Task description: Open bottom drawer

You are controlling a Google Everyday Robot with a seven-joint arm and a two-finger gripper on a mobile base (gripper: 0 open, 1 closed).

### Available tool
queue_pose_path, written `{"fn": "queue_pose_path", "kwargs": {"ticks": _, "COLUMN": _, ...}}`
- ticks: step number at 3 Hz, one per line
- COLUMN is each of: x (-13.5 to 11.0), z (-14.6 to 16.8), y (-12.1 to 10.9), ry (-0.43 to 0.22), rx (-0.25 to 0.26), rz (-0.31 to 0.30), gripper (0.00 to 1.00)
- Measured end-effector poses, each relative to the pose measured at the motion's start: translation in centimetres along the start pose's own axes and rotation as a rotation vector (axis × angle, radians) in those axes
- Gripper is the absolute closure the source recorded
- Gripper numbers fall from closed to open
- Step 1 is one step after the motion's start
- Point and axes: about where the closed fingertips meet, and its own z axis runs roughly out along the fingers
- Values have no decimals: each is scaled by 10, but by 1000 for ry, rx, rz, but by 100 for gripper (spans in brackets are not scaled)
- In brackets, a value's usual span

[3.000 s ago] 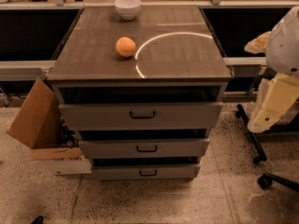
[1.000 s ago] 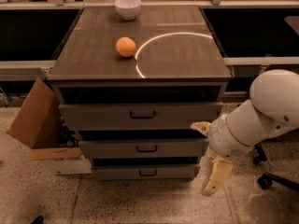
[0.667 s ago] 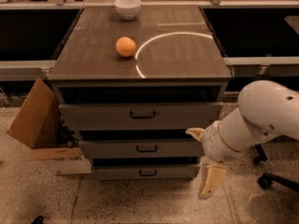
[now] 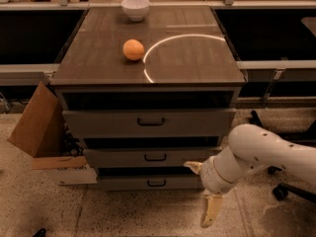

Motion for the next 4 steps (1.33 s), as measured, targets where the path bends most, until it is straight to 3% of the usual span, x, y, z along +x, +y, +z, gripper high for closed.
{"fn": "queue_pose_path", "kwargs": {"ticks": 1, "x": 20, "z": 63, "y": 11, "ry": -76, "rx": -88, "rz": 17, "gripper": 0}}
{"fn": "queue_pose_path", "kwargs": {"ticks": 2, "x": 25, "z": 85, "y": 22, "ry": -106, "rx": -132, "rz": 40, "gripper": 0}}
{"fn": "queue_pose_path", "kwargs": {"ticks": 3, "x": 25, "z": 85, "y": 22, "ry": -106, "rx": -132, "rz": 40, "gripper": 0}}
{"fn": "queue_pose_path", "kwargs": {"ticks": 4, "x": 32, "z": 109, "y": 15, "ry": -98, "rx": -134, "rz": 30, "gripper": 0}}
